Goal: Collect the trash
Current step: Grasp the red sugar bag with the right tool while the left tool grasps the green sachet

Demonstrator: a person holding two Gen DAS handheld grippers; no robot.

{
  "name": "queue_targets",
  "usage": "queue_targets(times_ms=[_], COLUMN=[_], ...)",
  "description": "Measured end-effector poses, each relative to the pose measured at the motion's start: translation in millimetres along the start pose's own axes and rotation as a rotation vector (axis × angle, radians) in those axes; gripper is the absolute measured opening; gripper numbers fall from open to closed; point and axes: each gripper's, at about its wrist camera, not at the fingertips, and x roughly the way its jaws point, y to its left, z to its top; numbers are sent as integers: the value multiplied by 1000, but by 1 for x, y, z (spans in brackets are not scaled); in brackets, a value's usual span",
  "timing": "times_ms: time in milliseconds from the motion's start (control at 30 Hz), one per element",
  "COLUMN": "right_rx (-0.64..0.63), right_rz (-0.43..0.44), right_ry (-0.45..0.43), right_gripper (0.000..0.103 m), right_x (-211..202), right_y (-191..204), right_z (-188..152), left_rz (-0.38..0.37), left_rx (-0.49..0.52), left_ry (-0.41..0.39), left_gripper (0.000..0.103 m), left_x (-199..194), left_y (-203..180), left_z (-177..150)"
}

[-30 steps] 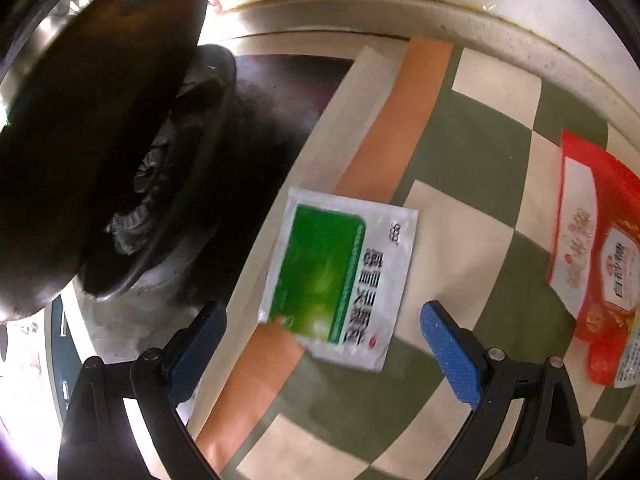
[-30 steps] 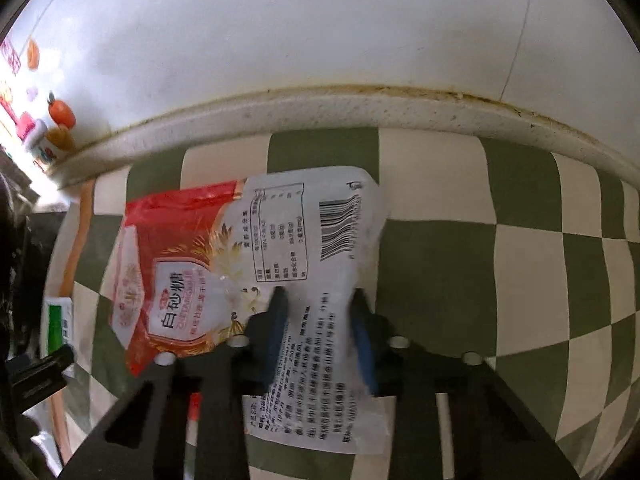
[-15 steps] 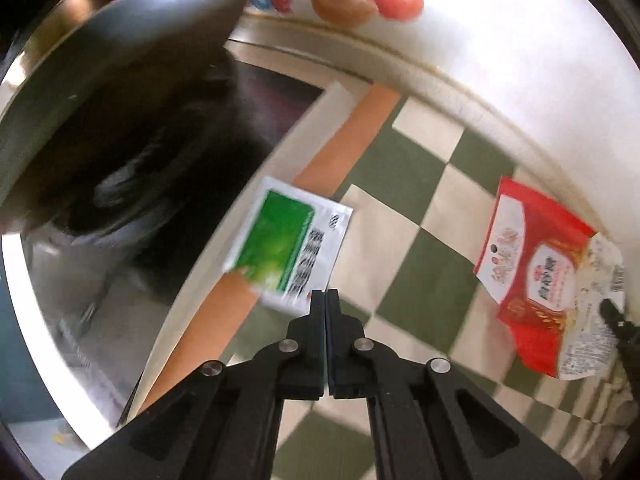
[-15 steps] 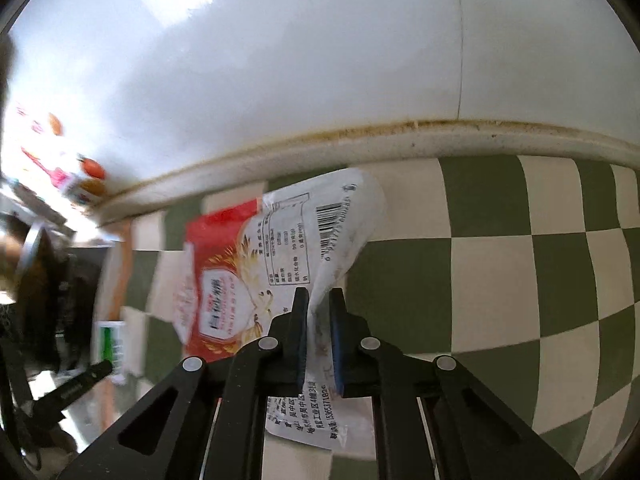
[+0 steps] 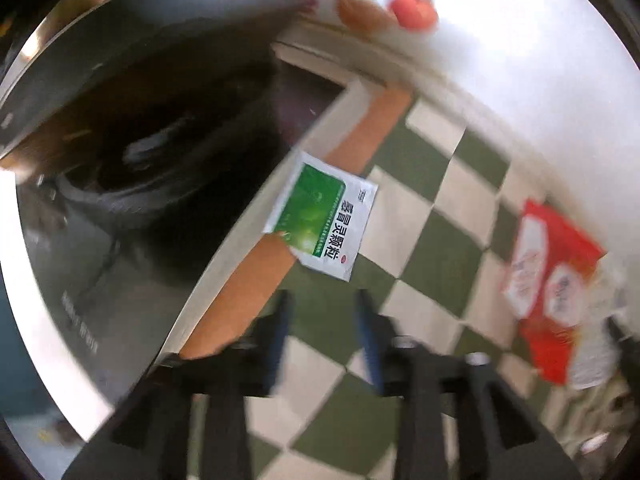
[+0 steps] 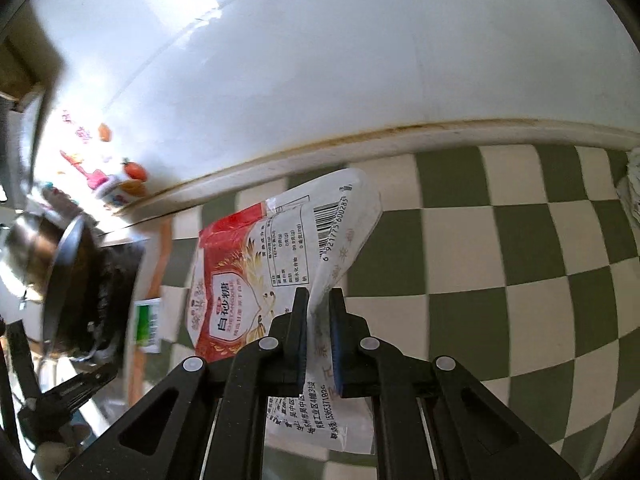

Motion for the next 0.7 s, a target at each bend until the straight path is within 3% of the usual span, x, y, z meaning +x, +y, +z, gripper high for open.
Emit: queue_targets(times_ms=[133,200,233,267,400,433,500,567,700], right_rx=[47,80,102,119,176,185,199,205,217], right_rz=[-36,-47,-51,-54,-67,-69,-75,-78,-74], right_ry=[-10,-10,-7,-4,7,9,10,11,16], right_gripper=[10,10,10,10,10,10,10,10,10], right_x=[11,19,23,26,41,43,47,50,52], right_y=[-26,-37,-44,-49,-68,-71,-76,-78,-78], right_z=[2,3,4,6,9,10,10,11,10], left_rz=[93,130,150,154,104,102,91,78,74], left_rx=[107,135,134,122,67,72,97,125,149], left_ry=[51,27,36,36,16,7,-22,-21,-15], left_gripper=[47,65,80,86,85,80,53,7,2], left_x=[37,42,47,50,54,53,49,47,44], left_y=[-20,-26,-26,-25,-21,-23,-31,-40,-51], left_z=[9,13,16,19,31,33,39,44,48])
